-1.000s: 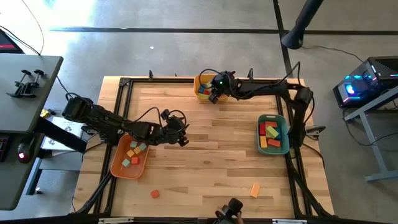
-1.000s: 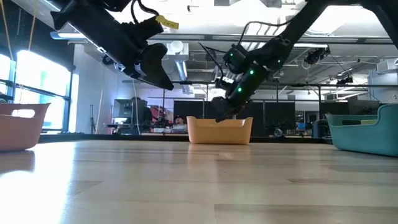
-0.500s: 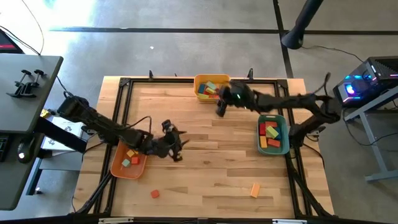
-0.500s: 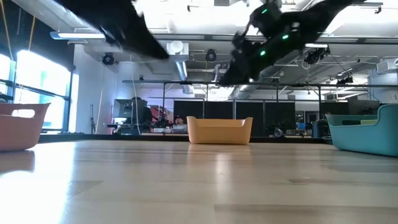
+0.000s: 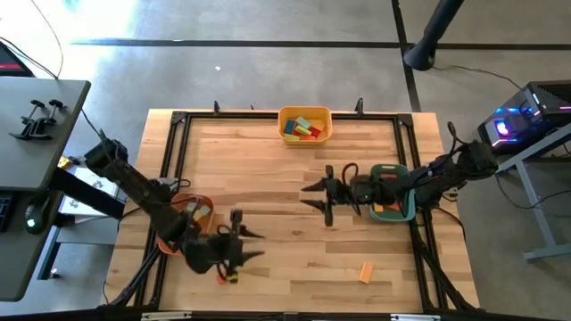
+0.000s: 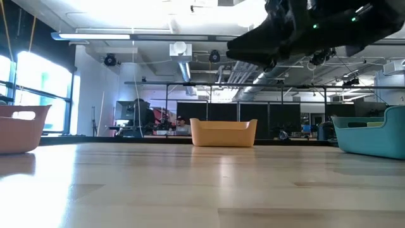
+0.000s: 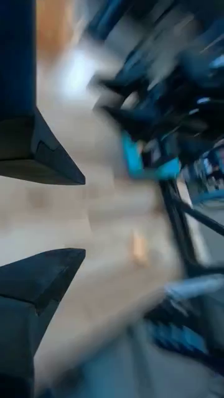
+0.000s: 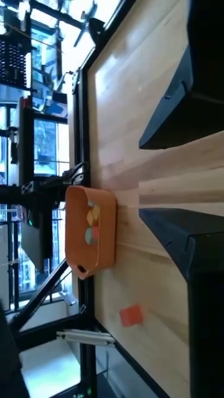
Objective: Sort blocks by size
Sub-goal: Put the orange square block into the orange bin
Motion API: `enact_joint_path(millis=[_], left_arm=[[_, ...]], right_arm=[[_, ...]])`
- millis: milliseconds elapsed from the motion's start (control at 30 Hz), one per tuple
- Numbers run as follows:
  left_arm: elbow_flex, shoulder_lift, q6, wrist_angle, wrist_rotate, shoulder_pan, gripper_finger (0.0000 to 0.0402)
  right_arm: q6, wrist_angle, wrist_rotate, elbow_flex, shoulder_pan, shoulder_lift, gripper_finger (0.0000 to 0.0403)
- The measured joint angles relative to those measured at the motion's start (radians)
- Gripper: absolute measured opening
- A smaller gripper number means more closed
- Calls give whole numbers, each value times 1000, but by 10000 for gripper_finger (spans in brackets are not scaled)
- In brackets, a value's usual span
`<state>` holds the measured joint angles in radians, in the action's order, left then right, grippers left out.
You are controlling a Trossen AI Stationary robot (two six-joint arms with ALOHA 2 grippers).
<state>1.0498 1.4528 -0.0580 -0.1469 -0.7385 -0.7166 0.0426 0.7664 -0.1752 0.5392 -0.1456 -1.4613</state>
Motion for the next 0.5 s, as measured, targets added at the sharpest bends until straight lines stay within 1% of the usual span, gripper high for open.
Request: enact_joint_path(millis=[67, 133, 233, 333, 433, 500], left_arm=[[-1, 0, -220, 18, 20, -20, 160], [-2, 0, -355, 42, 19, -30, 160], [-4, 25, -422, 79, -26, -24, 160], [-7, 69, -451, 88, -23, -8, 160], [-6, 112, -410, 80, 31, 9, 160], [-5, 140, -404, 68, 108, 22, 160]], right_arm=[[-18, 8, -32, 0, -31, -1, 158], [-30, 13, -50, 1, -53, -1, 158], [-48, 20, -65, 1, -66, -1, 158], [-50, 22, -68, 1, -61, -1, 158], [-50, 24, -68, 2, -51, -1, 158], [-50, 24, -68, 2, -45, -1, 158]])
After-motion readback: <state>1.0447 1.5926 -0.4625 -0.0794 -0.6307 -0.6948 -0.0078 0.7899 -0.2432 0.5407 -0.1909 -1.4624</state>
